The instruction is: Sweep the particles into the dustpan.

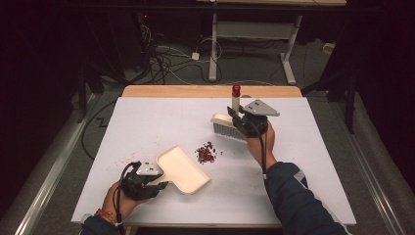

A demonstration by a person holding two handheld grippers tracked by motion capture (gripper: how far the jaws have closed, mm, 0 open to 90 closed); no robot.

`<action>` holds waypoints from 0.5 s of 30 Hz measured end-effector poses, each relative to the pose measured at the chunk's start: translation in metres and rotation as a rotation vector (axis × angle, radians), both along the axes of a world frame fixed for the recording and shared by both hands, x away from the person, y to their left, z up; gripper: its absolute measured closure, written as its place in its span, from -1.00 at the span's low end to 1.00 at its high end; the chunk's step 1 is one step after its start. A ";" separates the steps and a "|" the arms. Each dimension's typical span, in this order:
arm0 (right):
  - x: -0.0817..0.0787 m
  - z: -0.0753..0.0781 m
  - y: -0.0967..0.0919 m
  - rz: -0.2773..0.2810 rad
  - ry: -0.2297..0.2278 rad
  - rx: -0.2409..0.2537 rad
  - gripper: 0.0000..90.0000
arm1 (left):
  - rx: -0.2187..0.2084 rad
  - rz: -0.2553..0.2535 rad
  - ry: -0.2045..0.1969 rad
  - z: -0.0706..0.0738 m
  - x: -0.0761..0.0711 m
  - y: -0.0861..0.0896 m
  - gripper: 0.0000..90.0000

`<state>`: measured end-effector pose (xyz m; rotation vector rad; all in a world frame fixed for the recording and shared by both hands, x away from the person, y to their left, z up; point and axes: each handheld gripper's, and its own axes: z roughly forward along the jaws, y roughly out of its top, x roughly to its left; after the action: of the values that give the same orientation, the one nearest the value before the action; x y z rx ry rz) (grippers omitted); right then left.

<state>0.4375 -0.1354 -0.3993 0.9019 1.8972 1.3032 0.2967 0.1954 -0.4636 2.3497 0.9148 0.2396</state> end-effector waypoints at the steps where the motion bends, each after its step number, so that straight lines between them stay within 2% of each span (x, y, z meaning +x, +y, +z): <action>1: 0.001 -0.002 0.004 -0.003 0.008 0.008 0.56 | -0.002 0.001 0.001 0.000 0.001 -0.001 0.42; 4: 0.003 -0.011 0.015 0.005 0.021 -0.007 0.56 | -0.001 0.003 0.001 0.000 0.002 -0.003 0.42; 5: 0.001 -0.014 0.018 0.014 0.029 0.004 0.56 | -0.002 0.004 0.000 0.000 0.002 -0.003 0.42; 7: -0.004 -0.016 0.024 0.030 0.015 -0.004 0.56 | -0.004 0.009 0.001 -0.001 0.003 -0.005 0.42; 9: -0.010 -0.018 0.030 0.044 0.026 0.003 0.56 | -0.005 0.015 0.000 0.000 0.003 -0.006 0.42; 15: -0.036 -0.023 0.042 0.094 0.019 -0.016 0.55 | -0.002 0.034 0.001 -0.001 0.006 -0.014 0.42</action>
<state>0.4014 -0.0935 -0.4225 0.8288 1.9830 1.3371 0.3026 0.1818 -0.4641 2.3341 0.9557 0.2506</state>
